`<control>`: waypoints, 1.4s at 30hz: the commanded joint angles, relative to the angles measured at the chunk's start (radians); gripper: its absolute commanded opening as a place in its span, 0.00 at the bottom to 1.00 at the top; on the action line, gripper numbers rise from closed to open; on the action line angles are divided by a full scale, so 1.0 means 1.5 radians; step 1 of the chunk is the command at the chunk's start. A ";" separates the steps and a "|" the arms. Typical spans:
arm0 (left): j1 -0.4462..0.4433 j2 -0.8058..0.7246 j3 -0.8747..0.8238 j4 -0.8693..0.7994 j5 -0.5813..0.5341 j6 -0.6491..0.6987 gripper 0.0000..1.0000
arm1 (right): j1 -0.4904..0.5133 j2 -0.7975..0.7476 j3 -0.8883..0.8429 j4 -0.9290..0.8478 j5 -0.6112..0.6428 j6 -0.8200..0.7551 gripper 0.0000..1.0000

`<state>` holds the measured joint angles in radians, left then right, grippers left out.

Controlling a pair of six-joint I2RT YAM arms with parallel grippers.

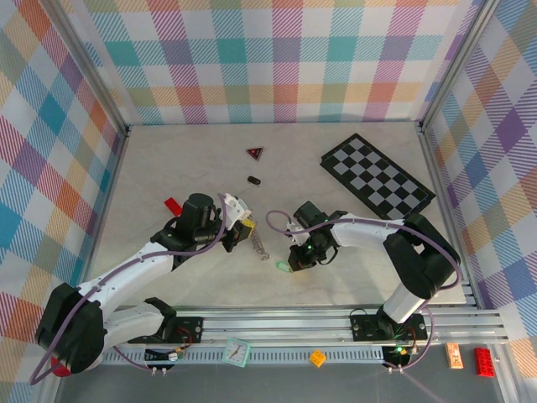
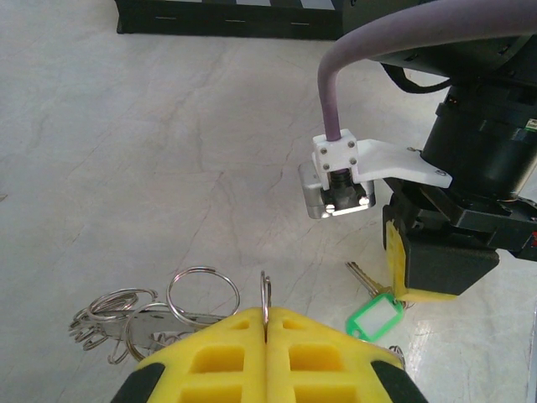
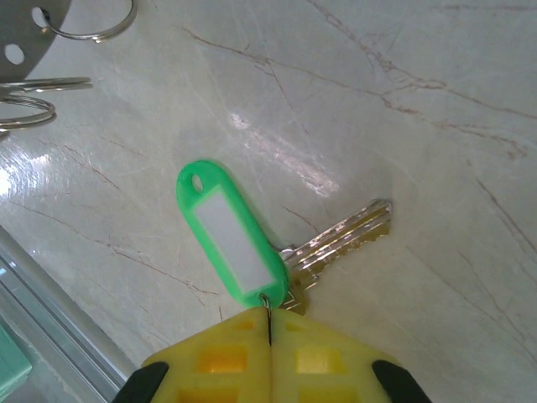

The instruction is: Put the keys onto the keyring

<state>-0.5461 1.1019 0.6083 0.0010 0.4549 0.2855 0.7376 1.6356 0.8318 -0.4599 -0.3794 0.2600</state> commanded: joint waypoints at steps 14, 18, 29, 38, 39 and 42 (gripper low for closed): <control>-0.006 -0.037 0.000 0.031 0.038 -0.016 0.00 | -0.004 -0.180 -0.050 0.102 0.124 0.001 0.00; -0.006 -0.039 0.000 0.035 0.047 -0.016 0.00 | -0.004 -0.246 -0.085 0.174 0.170 -0.005 0.00; -0.015 -0.039 0.000 0.068 0.066 -0.072 0.00 | -0.004 -0.342 -0.103 0.305 0.094 -0.139 0.00; -0.044 -0.036 0.008 0.036 0.052 -0.088 0.00 | 0.008 -0.333 -0.090 0.343 0.005 -0.218 0.00; -0.046 -0.033 0.009 0.035 0.047 -0.091 0.00 | 0.009 -0.330 -0.086 0.345 0.003 -0.222 0.00; -0.052 -0.027 0.011 0.037 0.044 -0.104 0.00 | 0.017 -0.320 -0.075 0.346 0.006 -0.227 0.00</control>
<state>-0.6090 1.0603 0.6056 0.0437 0.5137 0.1596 0.7506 1.1404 0.6876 0.0174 -0.3279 -0.0349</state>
